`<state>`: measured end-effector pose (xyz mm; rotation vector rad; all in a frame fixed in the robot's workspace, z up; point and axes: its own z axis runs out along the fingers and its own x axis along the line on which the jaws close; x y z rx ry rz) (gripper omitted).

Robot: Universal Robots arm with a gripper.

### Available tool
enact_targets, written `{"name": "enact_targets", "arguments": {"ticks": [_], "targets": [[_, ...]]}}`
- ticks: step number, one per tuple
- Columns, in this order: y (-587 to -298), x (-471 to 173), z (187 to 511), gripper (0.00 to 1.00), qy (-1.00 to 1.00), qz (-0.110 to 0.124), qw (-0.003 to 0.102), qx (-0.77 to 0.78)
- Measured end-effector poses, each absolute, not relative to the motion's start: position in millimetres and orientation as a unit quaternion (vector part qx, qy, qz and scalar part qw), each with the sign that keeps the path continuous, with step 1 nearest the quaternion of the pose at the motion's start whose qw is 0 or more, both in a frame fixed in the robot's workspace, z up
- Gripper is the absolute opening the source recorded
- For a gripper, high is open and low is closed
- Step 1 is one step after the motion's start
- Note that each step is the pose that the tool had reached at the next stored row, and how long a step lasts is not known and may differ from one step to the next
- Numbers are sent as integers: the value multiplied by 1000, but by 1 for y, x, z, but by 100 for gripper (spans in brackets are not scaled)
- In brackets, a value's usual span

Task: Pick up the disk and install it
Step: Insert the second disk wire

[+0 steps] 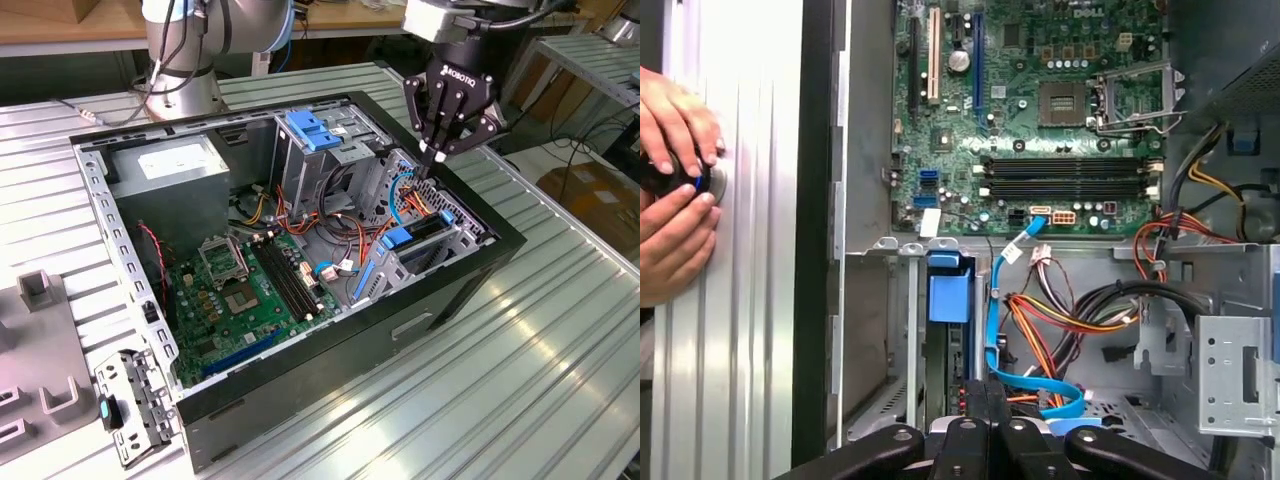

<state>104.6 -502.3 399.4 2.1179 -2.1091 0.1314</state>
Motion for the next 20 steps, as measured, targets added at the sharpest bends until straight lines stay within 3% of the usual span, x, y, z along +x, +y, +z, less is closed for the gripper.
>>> {"name": "enact_targets", "arguments": {"ticks": [4, 8, 9, 10, 11, 20], "targets": [[-491, 110, 399, 11, -702, 42, 81, 706], [-479, 112, 395, 11, -701, 57, 98, 704], [-477, 113, 393, 17, -701, 61, 102, 703], [-477, 113, 392, 17, -701, 62, 103, 703], [-476, 114, 391, 24, -701, 63, 105, 703], [-474, 115, 375, 24, -699, 76, 117, 701]]}}
